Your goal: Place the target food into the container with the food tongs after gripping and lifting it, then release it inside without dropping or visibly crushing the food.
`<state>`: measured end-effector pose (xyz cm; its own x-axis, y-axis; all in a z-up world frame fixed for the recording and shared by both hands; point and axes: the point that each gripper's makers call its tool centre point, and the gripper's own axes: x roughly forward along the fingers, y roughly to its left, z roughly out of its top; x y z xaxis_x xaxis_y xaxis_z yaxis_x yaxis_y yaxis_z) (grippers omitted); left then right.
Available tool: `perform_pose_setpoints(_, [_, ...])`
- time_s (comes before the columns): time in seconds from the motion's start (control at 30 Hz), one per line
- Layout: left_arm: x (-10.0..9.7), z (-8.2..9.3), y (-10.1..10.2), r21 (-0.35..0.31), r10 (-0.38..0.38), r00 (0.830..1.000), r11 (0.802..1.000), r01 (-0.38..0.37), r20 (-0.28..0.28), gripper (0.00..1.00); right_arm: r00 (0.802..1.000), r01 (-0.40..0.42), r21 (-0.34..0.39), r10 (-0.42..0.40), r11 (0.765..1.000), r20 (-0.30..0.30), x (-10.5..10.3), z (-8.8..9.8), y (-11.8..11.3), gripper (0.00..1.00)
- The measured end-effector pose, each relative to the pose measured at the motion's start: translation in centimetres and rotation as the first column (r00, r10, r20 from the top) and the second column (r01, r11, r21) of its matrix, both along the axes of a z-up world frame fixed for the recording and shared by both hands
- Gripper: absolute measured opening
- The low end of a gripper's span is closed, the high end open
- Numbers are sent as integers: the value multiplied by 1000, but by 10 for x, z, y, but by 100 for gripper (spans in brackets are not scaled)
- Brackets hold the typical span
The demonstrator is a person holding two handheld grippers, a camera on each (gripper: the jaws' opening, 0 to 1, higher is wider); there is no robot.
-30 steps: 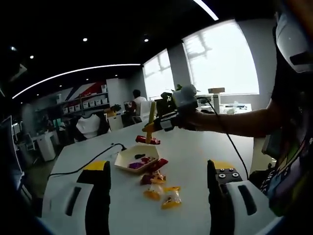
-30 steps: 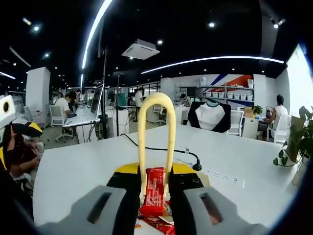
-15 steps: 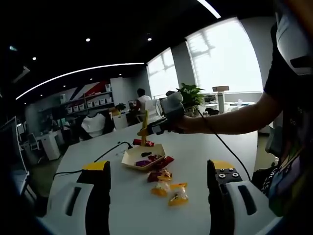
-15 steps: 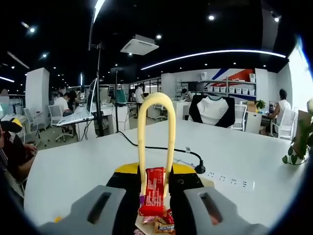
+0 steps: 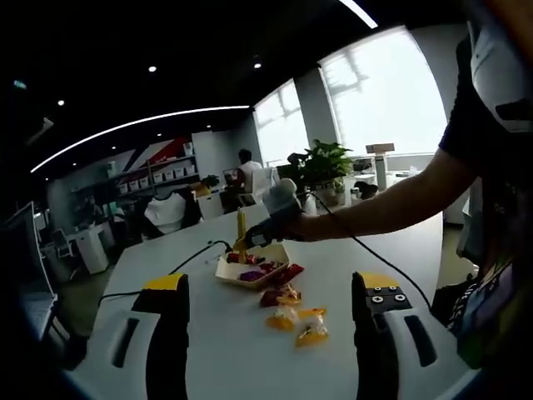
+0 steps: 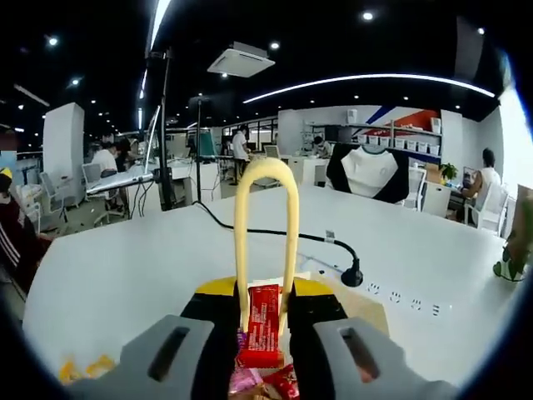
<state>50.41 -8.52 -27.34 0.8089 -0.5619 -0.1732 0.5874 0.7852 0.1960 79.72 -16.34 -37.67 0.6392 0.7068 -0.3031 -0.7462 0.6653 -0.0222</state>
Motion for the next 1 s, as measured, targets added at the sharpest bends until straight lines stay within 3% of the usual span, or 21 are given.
perform_pose_setpoints(0.3, [-2,-1,6,4,14,1000,1000,-14,-7,85,999,15,-6,-15,1000,-36,2,-12,-1,19])
perform_pose_setpoints(0.77, [-4,1,-2,-2,0,1000,1000,0,0,85,1000,0,16,0,1000,-7,-18,13,-7,20])
perform_pose_setpoints(1.0, [-6,1,-8,-3,-17,1000,1000,17,3,85,1000,-27,6,27,1000,-2,-43,20,-14,21])
